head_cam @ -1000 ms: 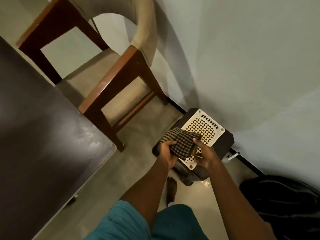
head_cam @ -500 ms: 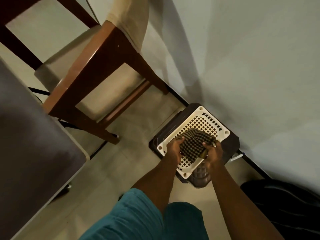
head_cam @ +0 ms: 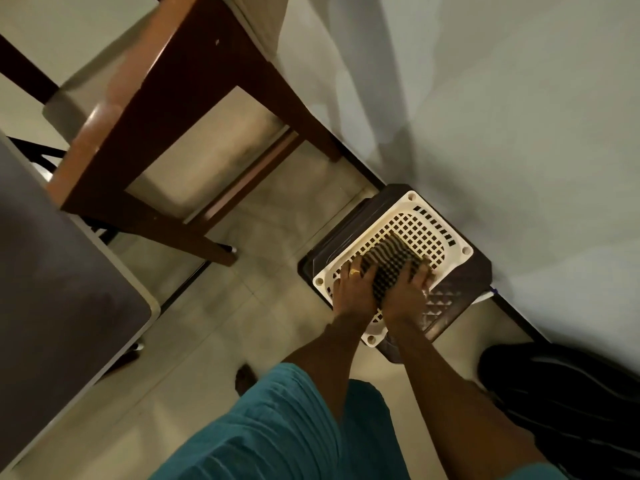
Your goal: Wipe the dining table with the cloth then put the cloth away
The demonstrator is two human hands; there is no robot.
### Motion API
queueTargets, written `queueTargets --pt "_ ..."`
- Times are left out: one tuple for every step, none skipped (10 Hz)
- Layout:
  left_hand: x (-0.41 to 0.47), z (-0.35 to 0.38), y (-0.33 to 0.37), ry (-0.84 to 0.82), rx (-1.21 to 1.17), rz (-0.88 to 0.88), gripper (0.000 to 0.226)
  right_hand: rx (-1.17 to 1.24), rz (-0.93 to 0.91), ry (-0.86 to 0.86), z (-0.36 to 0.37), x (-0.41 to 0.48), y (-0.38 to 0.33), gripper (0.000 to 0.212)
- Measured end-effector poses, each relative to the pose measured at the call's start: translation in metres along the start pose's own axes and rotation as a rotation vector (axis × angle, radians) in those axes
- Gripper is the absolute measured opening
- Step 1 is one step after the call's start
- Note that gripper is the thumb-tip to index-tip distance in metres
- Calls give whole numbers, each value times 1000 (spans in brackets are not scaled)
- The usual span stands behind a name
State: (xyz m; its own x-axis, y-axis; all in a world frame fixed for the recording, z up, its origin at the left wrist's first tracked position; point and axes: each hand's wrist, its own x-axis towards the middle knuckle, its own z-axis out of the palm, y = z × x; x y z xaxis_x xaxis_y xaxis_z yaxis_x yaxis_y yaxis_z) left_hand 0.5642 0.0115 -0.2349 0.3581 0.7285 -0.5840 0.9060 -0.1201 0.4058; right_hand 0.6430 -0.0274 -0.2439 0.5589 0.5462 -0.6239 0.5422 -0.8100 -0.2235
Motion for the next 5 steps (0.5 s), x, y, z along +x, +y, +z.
queueTargets --pt "-1 2 -7 -109 166 35 70 -286 -71 -202 5 4 1 84" --pt "0 -8 -7 -156 288 75 69 -361 -73 -210 -3 3 -2 83" --pt "-12 -26 -10 -143 365 126 67 -393 -123 -194 -13 -11 -12 81" --pt "-31 -43 -21 -121 359 111 71 -455 -215 -258 -18 -32 -24 81" --pt "-56 -62 -35 -72 277 9 70 -467 -304 -243 -13 -62 -41 78"
